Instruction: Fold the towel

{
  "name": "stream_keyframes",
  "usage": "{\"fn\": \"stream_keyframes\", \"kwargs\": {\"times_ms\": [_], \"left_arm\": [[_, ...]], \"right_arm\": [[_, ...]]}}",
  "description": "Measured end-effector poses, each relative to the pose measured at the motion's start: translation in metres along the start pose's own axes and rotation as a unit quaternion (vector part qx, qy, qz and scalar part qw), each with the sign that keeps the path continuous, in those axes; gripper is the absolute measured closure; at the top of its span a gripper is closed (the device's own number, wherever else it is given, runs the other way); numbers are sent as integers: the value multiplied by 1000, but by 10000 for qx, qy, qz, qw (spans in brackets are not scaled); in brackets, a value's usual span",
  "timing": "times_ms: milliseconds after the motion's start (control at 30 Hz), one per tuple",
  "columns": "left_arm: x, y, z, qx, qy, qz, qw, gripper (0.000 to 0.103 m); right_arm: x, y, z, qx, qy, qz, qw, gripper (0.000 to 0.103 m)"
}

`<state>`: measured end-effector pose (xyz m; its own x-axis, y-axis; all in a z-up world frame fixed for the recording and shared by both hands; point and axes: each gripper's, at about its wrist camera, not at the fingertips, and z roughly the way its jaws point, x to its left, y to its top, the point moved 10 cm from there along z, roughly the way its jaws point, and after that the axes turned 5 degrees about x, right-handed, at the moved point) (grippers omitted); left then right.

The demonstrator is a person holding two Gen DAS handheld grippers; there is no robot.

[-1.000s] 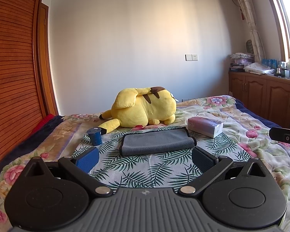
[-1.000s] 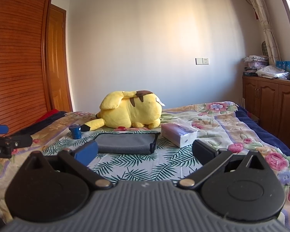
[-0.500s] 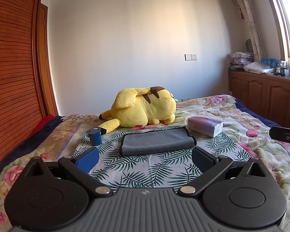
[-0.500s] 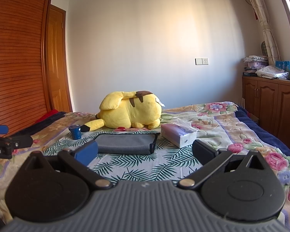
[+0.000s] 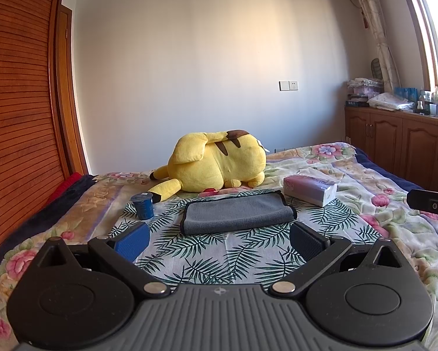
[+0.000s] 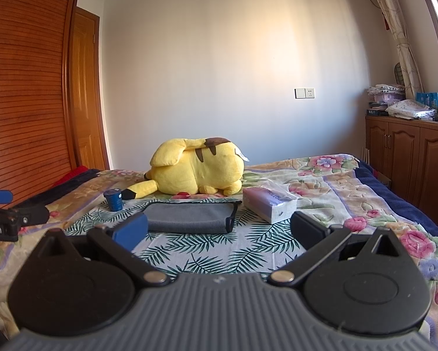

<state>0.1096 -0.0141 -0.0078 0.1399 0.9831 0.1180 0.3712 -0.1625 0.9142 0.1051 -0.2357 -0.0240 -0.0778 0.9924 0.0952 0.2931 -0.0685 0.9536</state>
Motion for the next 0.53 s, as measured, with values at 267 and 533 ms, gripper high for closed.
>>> {"fn": "stream_keyframes", "kwargs": {"times_ms": [267,533], "left_arm": [[0,-2,1,6,0,3,10000,0],[0,-3,1,19,0,12,10000,0]], "right_arm": [[0,0,0,4,0,7,10000,0],[0,0,0,1,-1,5,10000,0]]}}
